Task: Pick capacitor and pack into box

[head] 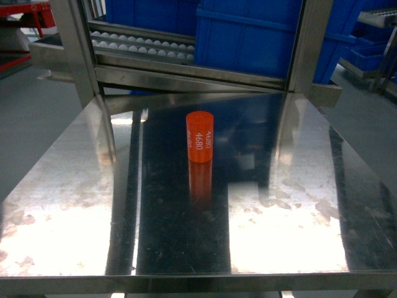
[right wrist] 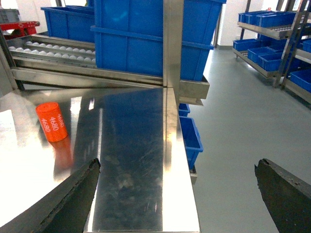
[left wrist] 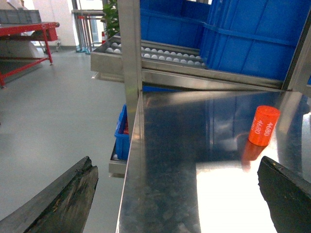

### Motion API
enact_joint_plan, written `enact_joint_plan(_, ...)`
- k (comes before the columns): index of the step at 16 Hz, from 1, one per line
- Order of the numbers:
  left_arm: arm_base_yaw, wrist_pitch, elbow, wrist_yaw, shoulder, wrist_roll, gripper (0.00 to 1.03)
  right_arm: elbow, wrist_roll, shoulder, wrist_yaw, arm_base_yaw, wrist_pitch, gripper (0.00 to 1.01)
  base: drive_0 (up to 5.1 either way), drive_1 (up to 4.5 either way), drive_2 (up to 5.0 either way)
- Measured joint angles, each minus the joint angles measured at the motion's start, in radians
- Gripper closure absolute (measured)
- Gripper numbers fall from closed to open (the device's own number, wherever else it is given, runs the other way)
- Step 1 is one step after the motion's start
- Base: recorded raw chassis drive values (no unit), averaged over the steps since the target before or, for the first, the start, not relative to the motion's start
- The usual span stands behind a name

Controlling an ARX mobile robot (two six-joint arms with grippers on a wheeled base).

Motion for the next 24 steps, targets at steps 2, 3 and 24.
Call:
enact_joint_plan(2,0.0,0.0,0.0,0.0,0.0,0.0,0.05,0.0,0.0,0.0,0.0,0.0,0.0,0.03,0.0,0.0,0.0)
enact_joint_plan(3,0.0,0.0,0.0,0.0,0.0,0.0,0.05,0.0,0.0,0.0,0.0,0.0,0.0,0.03,0.0,0.0,0.0)
enact_joint_plan(24,-0.256,0.86,0.345,-0.17,1.32,-0.047,0.05,0.0,0.0,0.0,0.0,0.0,0.0,0.03,0.0,0.0,0.0)
